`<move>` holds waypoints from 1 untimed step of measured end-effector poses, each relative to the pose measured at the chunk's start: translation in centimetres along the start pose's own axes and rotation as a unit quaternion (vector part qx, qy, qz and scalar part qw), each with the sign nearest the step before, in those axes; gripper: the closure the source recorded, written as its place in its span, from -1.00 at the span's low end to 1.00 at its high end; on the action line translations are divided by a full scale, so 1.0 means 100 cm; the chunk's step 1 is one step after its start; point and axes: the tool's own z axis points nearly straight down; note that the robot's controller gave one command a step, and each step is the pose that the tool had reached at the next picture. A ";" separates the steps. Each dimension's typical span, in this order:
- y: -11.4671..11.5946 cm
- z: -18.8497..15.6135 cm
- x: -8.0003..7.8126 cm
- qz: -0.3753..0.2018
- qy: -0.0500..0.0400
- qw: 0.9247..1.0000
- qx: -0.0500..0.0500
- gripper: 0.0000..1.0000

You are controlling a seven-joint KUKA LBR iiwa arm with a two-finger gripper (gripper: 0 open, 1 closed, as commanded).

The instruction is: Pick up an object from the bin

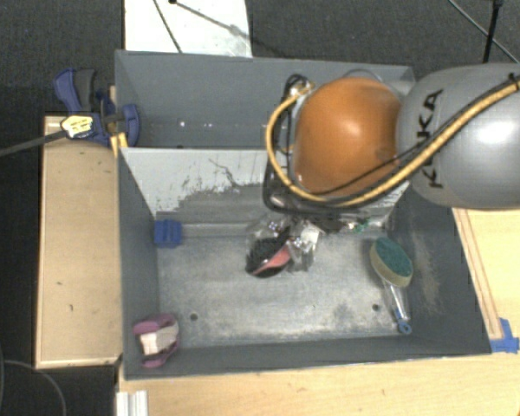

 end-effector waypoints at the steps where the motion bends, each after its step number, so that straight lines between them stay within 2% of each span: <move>1: 0.001 -0.046 -0.003 -0.013 0.000 1.000 0.000 1.00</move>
Offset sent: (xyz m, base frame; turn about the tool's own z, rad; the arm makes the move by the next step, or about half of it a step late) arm -0.0004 0.0026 0.0433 -0.0296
